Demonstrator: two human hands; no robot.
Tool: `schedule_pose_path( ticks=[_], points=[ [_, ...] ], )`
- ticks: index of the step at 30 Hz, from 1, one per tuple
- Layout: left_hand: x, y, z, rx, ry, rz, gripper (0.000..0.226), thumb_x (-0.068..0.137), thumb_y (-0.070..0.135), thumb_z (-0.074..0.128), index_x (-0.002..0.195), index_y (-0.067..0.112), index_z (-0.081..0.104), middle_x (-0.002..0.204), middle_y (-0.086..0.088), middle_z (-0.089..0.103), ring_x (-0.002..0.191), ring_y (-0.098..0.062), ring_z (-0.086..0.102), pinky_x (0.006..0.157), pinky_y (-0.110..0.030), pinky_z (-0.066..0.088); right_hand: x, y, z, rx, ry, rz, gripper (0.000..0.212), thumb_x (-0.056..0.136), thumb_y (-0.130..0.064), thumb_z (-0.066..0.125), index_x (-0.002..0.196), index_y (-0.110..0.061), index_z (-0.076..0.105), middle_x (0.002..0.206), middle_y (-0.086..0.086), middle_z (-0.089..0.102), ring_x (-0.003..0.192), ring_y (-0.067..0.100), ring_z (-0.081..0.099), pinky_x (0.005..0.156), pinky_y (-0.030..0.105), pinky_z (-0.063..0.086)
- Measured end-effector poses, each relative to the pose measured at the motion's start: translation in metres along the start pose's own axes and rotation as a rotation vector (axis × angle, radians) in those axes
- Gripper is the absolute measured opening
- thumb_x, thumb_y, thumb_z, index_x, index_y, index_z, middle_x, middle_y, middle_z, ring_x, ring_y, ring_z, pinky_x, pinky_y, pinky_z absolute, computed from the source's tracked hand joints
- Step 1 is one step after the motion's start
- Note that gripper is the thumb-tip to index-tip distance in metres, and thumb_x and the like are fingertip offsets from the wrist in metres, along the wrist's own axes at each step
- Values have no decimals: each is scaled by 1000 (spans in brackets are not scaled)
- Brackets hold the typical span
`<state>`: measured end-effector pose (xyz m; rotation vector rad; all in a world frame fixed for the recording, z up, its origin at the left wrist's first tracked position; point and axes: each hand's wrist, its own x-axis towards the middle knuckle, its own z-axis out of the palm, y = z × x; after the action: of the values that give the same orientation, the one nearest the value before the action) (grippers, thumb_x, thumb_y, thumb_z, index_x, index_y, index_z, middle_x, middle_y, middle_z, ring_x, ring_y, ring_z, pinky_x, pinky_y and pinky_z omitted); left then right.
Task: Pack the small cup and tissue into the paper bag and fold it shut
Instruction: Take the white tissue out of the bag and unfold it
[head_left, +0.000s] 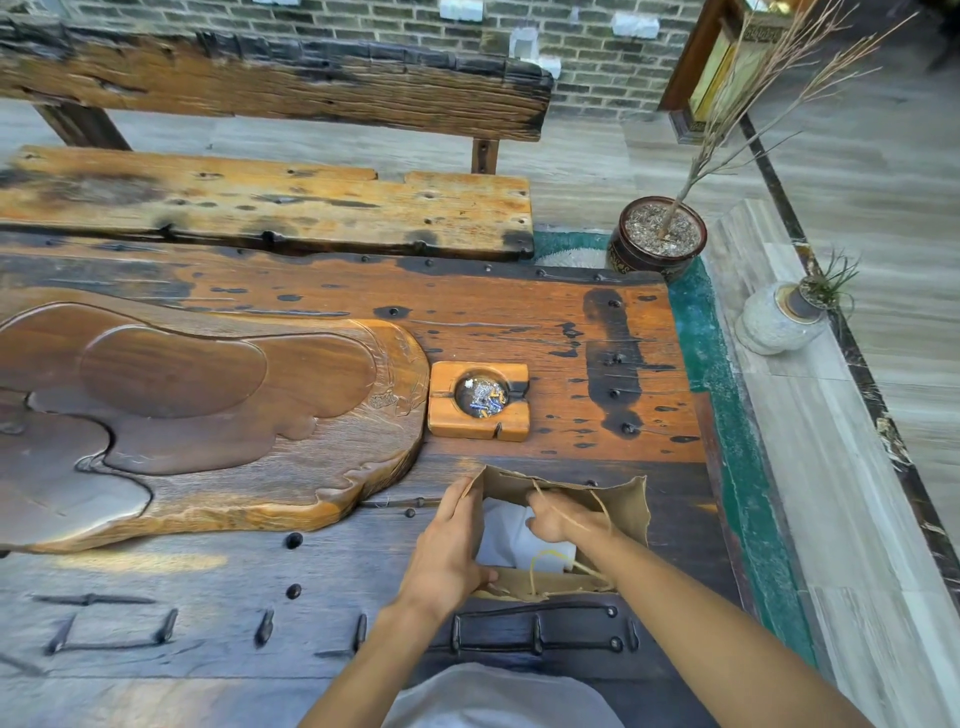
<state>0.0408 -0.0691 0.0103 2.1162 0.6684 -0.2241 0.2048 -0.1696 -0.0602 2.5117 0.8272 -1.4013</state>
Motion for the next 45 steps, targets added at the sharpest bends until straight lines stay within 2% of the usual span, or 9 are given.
schedule_pose_path(
  ticks=[12,16,20,23,28,30,32,38,45],
  points=[
    [9,-4,-1,-88,26,-100,102,67,16,87,151,19,30,160,12,19,145,-10,29,106,-7,18,24,-3,6,94,129,126,39,99,-33,49,132,-12,53,138,11,56,126,30,54,98,34,45],
    [12,-6,-3,-86,29,-120,98,67,17,87,149,15,34,159,8,23,145,-14,31,109,-12,23,29,0,15,134,115,170,32,94,-30,56,123,-15,56,130,10,61,121,32,58,95,36,50],
    [14,-4,-5,-78,22,-137,96,68,16,87,149,14,34,161,5,21,146,-15,29,116,-20,25,34,3,18,193,97,135,14,91,-23,56,103,-16,56,108,10,60,102,29,61,75,30,45],
    [15,-2,-6,-49,19,-129,92,69,12,84,148,11,36,159,4,24,146,-15,29,111,-11,19,28,4,14,242,44,60,7,93,-11,56,98,-13,51,101,10,53,89,21,47,59,26,36],
    [20,3,-8,-45,9,-132,89,67,7,83,145,8,40,155,4,28,143,-15,33,103,-4,17,33,20,18,265,86,-14,4,83,-3,57,85,-6,59,89,14,59,81,18,45,56,28,30],
    [21,4,-7,-47,6,-119,88,68,4,81,145,7,39,156,2,28,145,-16,30,102,-2,13,42,30,23,275,52,-9,11,74,0,59,65,-5,61,65,4,43,73,17,35,55,30,17],
    [21,5,-6,-49,2,-116,87,68,1,79,145,6,40,155,0,28,146,-16,29,100,1,10,50,40,25,279,55,-15,44,70,-1,62,41,-20,35,59,-3,22,63,16,25,57,33,10],
    [21,2,-5,-35,-21,-124,84,66,2,81,141,5,44,150,0,34,140,-18,36,90,4,13,3,35,0,411,30,-42,47,81,-7,59,54,-22,25,57,-1,23,52,13,23,49,29,15],
    [22,5,-6,-2,-27,-91,77,75,7,76,144,11,42,161,3,20,146,-15,29,100,-3,13,-37,48,-8,867,32,-157,39,71,-9,72,50,-22,42,55,-10,35,57,9,32,55,28,23]
  ],
)
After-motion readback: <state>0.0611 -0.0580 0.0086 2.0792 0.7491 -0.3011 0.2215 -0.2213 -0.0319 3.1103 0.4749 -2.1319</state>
